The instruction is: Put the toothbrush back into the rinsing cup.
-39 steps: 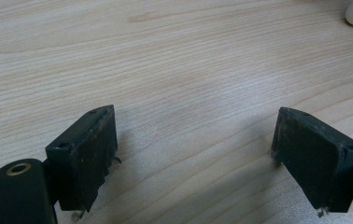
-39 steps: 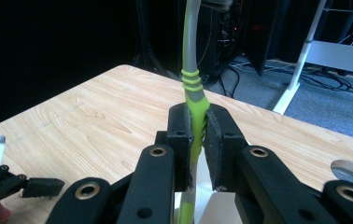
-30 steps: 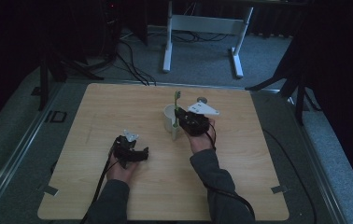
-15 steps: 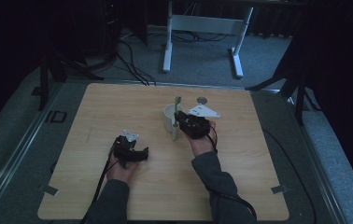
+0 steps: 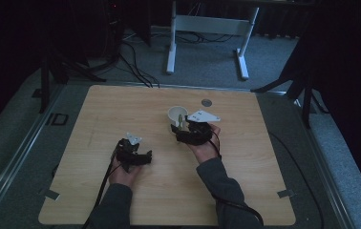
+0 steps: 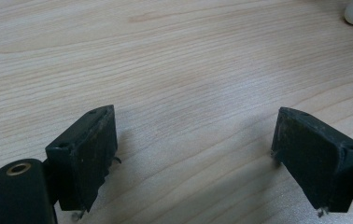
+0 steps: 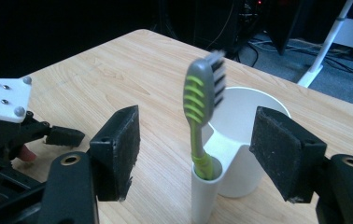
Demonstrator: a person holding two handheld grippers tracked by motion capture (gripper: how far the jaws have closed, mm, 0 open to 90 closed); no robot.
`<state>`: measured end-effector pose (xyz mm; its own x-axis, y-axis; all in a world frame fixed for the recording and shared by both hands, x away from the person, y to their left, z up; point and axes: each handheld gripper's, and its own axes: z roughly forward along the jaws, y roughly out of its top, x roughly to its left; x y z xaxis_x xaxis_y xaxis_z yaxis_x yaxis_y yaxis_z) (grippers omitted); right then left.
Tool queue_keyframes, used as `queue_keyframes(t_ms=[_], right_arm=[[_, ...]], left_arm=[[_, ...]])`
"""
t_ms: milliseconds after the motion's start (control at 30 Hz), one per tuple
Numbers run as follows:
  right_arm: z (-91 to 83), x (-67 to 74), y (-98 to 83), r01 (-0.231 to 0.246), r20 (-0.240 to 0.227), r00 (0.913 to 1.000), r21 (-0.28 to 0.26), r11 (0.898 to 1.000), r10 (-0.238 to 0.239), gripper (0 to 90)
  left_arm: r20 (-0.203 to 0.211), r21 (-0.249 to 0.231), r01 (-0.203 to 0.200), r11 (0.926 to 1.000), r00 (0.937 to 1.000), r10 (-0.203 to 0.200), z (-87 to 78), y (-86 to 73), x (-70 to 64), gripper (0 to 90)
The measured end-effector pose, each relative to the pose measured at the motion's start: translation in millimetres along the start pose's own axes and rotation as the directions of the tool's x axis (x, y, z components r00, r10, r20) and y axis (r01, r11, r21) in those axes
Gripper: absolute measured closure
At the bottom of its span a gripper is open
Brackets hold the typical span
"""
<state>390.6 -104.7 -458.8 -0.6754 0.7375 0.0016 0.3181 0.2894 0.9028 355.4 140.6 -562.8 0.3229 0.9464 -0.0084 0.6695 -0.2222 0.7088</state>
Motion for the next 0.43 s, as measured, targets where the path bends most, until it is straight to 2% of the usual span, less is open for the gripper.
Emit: queue_keyframes(t_ms=[167, 267, 433], right_arm=[[-2.2, -3.3, -4.4, -0.003, 0.003, 1.0000, 0.010, 1.000, 0.003, 32.1], [-4.4, -6.3, -6.6, -0.021, 0.003, 0.9998, 0.013, 1.000, 0.021, 32.0], [-11.1, -10.7, -12.6, -0.024, 0.001, 0.9997, 0.042, 0.999, 0.024, 32.2]], left_arm=[[0.000, -0.001, 0.000, 1.0000, 1.0000, 0.000, 0.1, 0.0, 0.0, 14.6], [0.001, 0.000, -0.001, 1.0000, 1.0000, 0.001, 0.0, 0.0, 0.1, 14.6], [0.001, 0.001, -0.001, 1.0000, 1.0000, 0.001, 0.0, 0.0, 0.1, 14.6]])
